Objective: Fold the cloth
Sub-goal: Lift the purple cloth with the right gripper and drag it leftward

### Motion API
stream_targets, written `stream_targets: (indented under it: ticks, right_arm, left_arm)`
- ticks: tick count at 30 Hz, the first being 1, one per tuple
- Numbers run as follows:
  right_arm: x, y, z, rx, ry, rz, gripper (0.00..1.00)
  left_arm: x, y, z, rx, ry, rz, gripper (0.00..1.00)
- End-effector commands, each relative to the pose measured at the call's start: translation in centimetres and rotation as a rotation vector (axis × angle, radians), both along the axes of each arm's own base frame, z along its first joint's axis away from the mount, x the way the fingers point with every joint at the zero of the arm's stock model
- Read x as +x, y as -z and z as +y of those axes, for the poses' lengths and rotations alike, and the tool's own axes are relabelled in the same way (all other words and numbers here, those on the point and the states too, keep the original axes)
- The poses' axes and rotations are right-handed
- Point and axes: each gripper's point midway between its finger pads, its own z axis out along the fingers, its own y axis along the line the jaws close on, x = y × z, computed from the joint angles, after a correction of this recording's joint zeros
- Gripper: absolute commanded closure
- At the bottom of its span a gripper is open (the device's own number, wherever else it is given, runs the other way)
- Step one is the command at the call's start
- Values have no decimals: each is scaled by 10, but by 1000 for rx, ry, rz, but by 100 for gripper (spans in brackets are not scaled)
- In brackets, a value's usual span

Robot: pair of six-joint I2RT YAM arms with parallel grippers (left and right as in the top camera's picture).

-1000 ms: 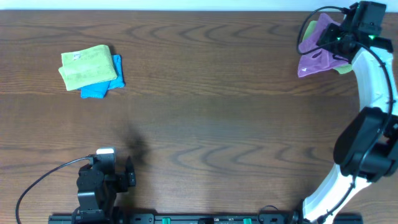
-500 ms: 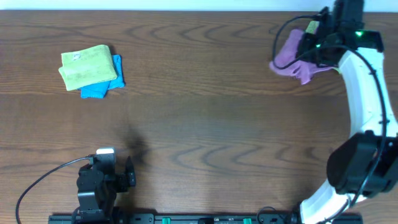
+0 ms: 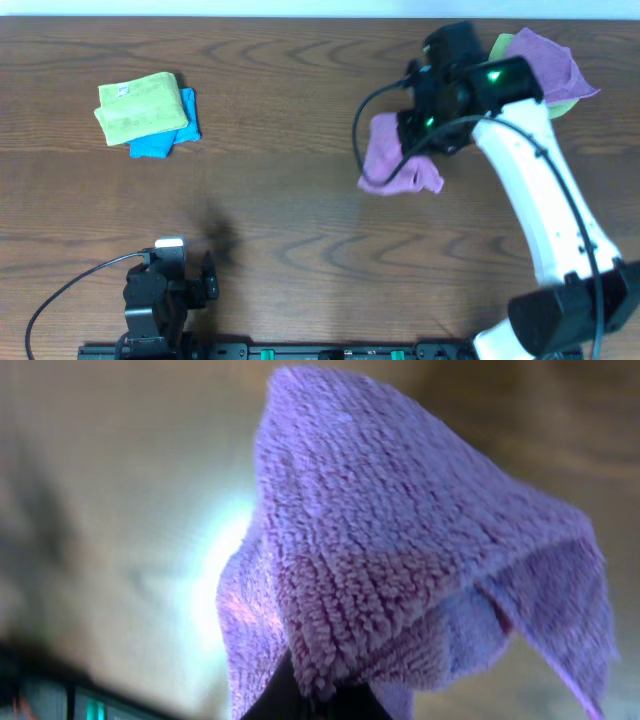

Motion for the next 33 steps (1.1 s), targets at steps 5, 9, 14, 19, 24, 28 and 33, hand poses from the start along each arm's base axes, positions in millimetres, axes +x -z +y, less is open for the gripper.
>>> stream_targets:
  ticks: [5,9,14,19,24,28,33]
  right_arm:
    - [-41,-10,13,-122,-103,18,99]
    - [-37,-1,18,-126,-105,2,98]
    - [-31,28,21,-127,-105,9,98]
    - [-18,57,28,-107,-109,-34,99]
    - [61,56,59,-55,-166,-343,98]
    - [136,54,72,-102,-147,-613,23]
    - [161,59,50,-268,-83,-679,1]
  left_arm:
    - [-6,15,0,5,1,50,4]
    - [-6,15,0,5,1,50,5]
    - [-6,15,0,5,1,50,5]
    - [-6,15,0,5,1,50,5]
    - [-6,15,0,5,1,50,5]
    - [-6,15,0,5,1,50,5]
    - [-6,15,0,5,1,50,5]
